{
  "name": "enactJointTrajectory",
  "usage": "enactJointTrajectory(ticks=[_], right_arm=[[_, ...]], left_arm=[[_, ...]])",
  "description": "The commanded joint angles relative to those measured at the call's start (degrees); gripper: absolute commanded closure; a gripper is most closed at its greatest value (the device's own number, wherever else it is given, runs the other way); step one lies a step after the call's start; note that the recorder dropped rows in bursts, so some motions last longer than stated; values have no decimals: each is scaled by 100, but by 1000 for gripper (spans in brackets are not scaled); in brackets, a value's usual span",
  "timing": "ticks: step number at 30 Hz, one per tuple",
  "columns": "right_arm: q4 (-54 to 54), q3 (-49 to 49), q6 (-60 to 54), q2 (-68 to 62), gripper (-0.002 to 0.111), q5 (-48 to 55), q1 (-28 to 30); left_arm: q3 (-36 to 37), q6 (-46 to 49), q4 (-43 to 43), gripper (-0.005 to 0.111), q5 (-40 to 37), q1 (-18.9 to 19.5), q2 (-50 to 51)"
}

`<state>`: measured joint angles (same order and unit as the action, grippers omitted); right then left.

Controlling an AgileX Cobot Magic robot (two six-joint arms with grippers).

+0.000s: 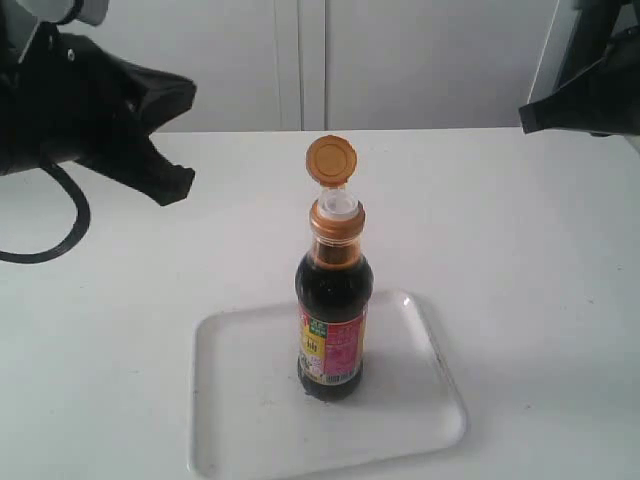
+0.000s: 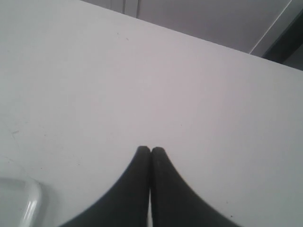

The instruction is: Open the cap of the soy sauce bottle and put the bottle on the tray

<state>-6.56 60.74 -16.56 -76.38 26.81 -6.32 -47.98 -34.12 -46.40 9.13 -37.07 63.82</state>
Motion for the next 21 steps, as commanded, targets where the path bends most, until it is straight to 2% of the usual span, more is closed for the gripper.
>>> enactJointTrajectory(ticks=[1, 9, 13, 16, 21], right_arm=[[535, -28, -7, 29, 108, 398, 12], [1125, -18, 150, 29, 108, 1416, 12], [1306, -18, 337, 145, 108, 2083, 23], [1306, -18, 425, 382, 108, 2603, 184], [1251, -138, 708, 1071, 108, 2908, 313]], left_arm=[[-28, -57, 15, 107, -1444, -5, -112], [-28, -57, 180, 107, -3246, -5, -162], [-28, 540, 900, 107, -4341, -5, -452], [-28, 1382, 1792, 107, -5142, -5, -818], [-7, 1464, 2080, 107, -6243, -5, -1509]])
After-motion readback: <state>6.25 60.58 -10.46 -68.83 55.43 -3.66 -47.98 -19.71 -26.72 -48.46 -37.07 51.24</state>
